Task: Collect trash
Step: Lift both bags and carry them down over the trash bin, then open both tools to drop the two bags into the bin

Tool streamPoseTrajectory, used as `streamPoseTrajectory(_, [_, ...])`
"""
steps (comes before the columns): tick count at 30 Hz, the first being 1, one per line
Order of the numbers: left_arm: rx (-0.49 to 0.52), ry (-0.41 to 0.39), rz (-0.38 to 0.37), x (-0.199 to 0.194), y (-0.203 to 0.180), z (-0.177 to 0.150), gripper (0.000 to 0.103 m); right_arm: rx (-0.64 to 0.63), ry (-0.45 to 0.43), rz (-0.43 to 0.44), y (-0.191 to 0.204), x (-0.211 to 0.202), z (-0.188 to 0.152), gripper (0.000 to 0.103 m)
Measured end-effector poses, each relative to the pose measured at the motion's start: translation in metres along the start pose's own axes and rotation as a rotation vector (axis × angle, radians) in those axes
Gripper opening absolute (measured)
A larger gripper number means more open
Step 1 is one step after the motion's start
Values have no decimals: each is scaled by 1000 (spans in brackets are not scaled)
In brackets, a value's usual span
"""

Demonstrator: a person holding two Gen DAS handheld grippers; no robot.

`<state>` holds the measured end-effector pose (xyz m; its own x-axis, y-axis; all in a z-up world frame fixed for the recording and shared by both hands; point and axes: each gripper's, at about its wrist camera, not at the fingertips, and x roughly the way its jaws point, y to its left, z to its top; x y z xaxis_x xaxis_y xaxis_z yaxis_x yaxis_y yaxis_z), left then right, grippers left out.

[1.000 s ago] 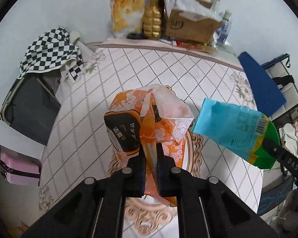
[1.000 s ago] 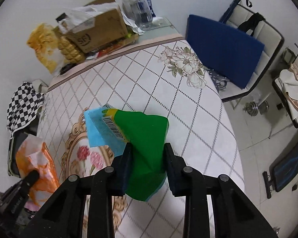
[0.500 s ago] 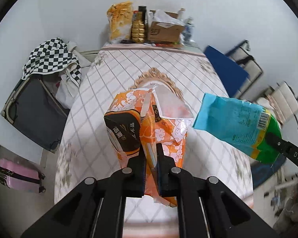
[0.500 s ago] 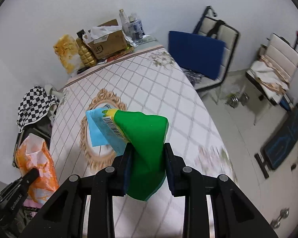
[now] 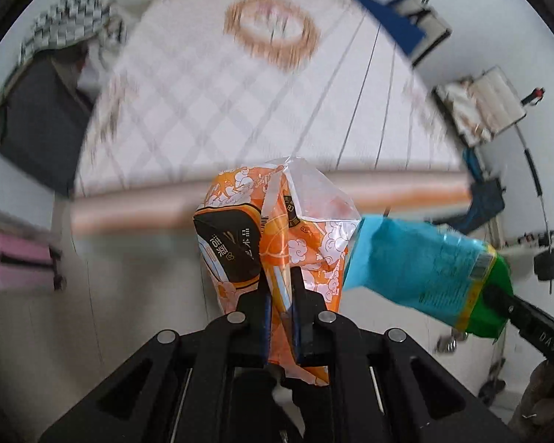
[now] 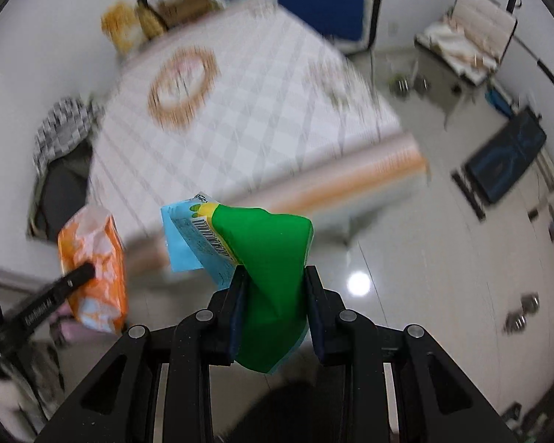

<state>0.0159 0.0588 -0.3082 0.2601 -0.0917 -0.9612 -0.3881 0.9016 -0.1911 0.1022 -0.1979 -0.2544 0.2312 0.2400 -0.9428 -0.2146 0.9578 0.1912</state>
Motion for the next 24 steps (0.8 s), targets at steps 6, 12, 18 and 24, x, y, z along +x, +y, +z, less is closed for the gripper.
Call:
streamPoseTrajectory(6, [-91, 150, -5, 87, 14, -47, 6, 46, 249, 8, -43, 91, -78, 31])
streamPoseTrajectory(12, [-211, 252, 22, 227, 35, -52, 8, 69, 402, 24, -72, 235, -117, 31])
streamPoseTrajectory(18, [-179, 306, 43, 355, 44, -50, 10, 90, 519, 77, -95, 391, -154, 31])
streamPoseTrajectory(24, [-161, 349, 48, 434, 52, -51, 79, 68, 599, 118, -88, 504, -161, 37])
